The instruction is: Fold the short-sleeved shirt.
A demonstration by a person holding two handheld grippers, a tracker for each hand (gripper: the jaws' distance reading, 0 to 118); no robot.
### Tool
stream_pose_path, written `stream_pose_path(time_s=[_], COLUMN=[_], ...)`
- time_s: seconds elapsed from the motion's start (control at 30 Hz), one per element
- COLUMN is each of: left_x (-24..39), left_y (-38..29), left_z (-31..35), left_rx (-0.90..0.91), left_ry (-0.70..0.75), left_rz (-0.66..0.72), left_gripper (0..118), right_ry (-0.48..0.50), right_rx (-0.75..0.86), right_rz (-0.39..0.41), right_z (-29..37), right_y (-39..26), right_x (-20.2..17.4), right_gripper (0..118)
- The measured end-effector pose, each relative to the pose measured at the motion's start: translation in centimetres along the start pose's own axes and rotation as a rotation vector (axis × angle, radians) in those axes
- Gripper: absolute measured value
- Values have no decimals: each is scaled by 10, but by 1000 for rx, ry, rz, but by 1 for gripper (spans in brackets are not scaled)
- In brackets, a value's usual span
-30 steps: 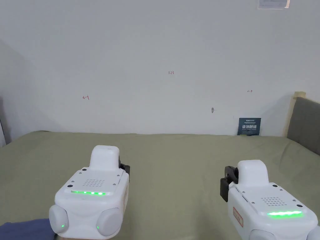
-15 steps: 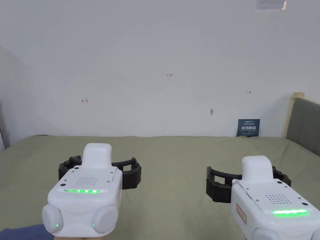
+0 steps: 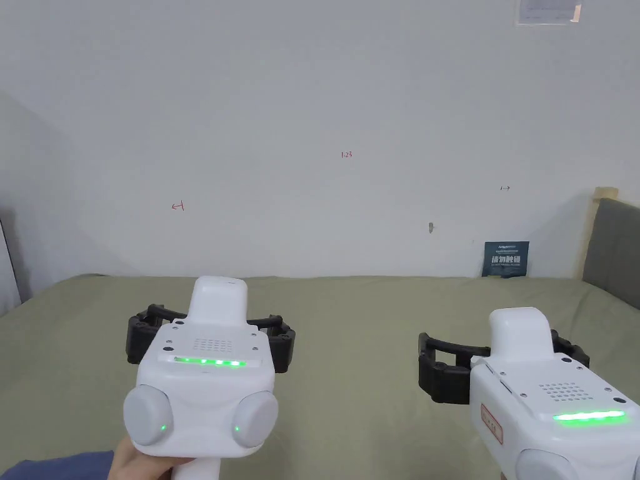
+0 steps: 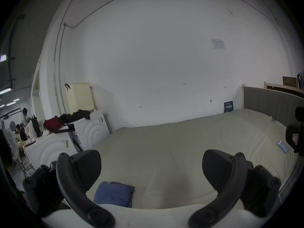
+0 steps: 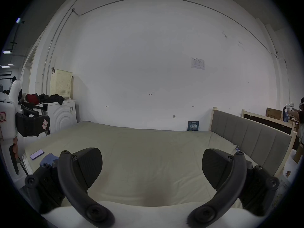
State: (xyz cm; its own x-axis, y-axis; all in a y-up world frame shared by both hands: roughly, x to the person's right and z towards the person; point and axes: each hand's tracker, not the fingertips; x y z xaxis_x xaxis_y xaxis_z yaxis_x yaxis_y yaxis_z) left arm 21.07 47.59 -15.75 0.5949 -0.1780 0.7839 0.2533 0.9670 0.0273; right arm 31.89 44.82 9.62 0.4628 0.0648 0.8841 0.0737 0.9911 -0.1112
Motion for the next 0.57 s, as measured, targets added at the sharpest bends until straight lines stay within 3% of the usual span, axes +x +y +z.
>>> stream_pose_path(time_s=[0.2, 0.33, 0.5, 0.57], left_x=[-5, 5, 0, 0], left_y=[2, 2, 3, 3], left_z=[3, 12, 14, 14], left_rx=[-59, -6, 19, 27], left_ry=[-63, -83, -186, -187], left_rz=[56, -27, 124, 98], left_gripper=[118, 118, 118, 118], right_ry=[14, 25, 39, 43], right_rx=[-4, -3, 1, 3], right_rz=[14, 3, -3, 2], right_z=[1, 1, 2, 3], right_y=[0, 4, 9, 10], right_x=[-2, -4, -6, -7], right_gripper=[118, 118, 118, 118])
